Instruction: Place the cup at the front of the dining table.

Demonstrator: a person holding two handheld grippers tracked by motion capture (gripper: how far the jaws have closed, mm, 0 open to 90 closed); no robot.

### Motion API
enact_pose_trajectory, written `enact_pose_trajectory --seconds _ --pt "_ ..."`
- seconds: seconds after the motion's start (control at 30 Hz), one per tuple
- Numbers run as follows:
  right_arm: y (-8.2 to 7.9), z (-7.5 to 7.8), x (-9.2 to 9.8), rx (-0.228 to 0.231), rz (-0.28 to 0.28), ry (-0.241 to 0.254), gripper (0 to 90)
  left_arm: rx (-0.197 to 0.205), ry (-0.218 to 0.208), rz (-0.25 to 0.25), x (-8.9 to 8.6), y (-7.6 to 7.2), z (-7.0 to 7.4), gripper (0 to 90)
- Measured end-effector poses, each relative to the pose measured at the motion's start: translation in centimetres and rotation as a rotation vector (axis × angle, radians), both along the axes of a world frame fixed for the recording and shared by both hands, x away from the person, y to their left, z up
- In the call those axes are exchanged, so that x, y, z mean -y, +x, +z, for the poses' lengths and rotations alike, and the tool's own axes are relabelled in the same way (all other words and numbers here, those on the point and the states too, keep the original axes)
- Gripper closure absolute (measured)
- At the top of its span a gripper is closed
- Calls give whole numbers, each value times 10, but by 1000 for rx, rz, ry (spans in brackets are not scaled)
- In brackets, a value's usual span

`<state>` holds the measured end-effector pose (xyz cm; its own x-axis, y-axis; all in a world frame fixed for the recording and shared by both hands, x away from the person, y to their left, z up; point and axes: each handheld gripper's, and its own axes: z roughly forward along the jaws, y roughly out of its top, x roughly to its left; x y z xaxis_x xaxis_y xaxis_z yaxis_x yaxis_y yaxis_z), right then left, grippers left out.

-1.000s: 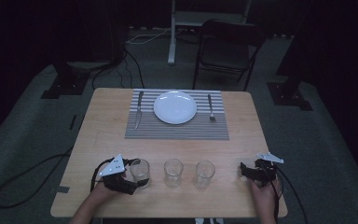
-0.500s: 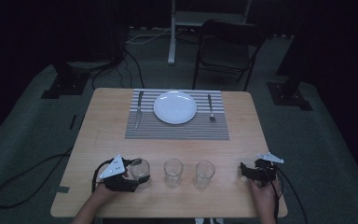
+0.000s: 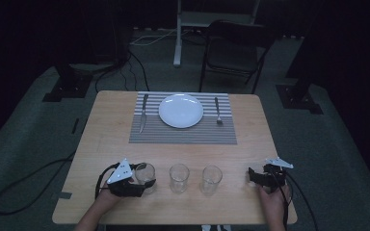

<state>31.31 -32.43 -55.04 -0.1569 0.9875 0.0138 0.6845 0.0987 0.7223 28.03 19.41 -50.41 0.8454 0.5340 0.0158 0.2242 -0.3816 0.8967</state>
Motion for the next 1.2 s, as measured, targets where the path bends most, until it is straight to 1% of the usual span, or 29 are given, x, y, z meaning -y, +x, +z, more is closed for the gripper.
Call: enact_pose_trajectory --seconds 0.03,0.07,0.1,0.13,0.2,0.23,0.27,0.33,0.43,0.53,0.57,0.6,0.63,0.67,0.7,0.73,0.77,0.8,0.83,0.87,0.9,0.93,0.97,1.0,1.1,1.17,1.2 --pt "0 0 0 0 0 0 124 0 -2 14 0 0 0 293" --pt "0 0 0 0 0 0 124 3 1 11 -1 0 1 292" --pt "0 0 0 0 0 0 124 8 3 19 -1 1 2 292" --pt "0 0 0 0 0 0 124 -2 -3 22 -2 1 3 292" --pt "0 0 0 0 0 0 124 5 -7 29 -3 2 4 291" --pt "0 0 0 0 0 0 124 4 0 27 -3 2 5 291" --pt "0 0 0 0 0 0 124 14 1 33 -3 2 5 291" --pt "0 0 0 0 0 0 125 20 9 37 -2 2 6 291" --pt "0 0 0 0 -1 0 125 17 15 39 -3 2 7 290" --pt "0 0 0 0 0 0 124 14 -11 40 -5 2 10 290" --pt "0 0 0 0 0 0 125 11 -4 35 -6 3 11 290" --pt "0 0 0 0 -1 0 125 18 -5 44 -5 3 12 289" --pt "0 0 0 0 0 0 125 13 2 40 -5 5 12 290" --pt "0 0 0 0 -1 0 125 22 6 46 -5 5 12 290" --pt "0 0 0 0 0 0 125 22 1 54 -5 6 11 289" --pt "0 0 0 0 1 -1 125 12 7 45 -5 7 12 289" --pt "0 0 0 0 0 -1 125 13 0 50 -5 8 12 289" --pt "0 0 0 0 1 -2 125 4 0 44 -5 9 12 290" --pt "0 0 0 1 1 -2 125 7 5 44 -5 9 13 289" --pt "0 0 0 0 1 -2 125 12 0 51 -5 9 13 290" --pt "0 0 0 1 1 -2 125 8 2 45 -5 10 14 290" --pt "0 0 0 1 1 -2 125 11 -4 50 -5 10 15 289" --pt "0 0 0 0 1 -2 125 3 -10 50 -5 11 15 290" --pt "0 0 0 0 1 -2 125 7 -9 46 -5 12 16 289" --pt "0 0 0 0 1 -2 125 16 -8 58 -5 13 17 289" --pt "0 0 0 1 1 -2 125 9 -4 60 -5 15 18 289" --pt "0 0 0 0 1 -2 125 10 -9 72 -6 16 18 290"
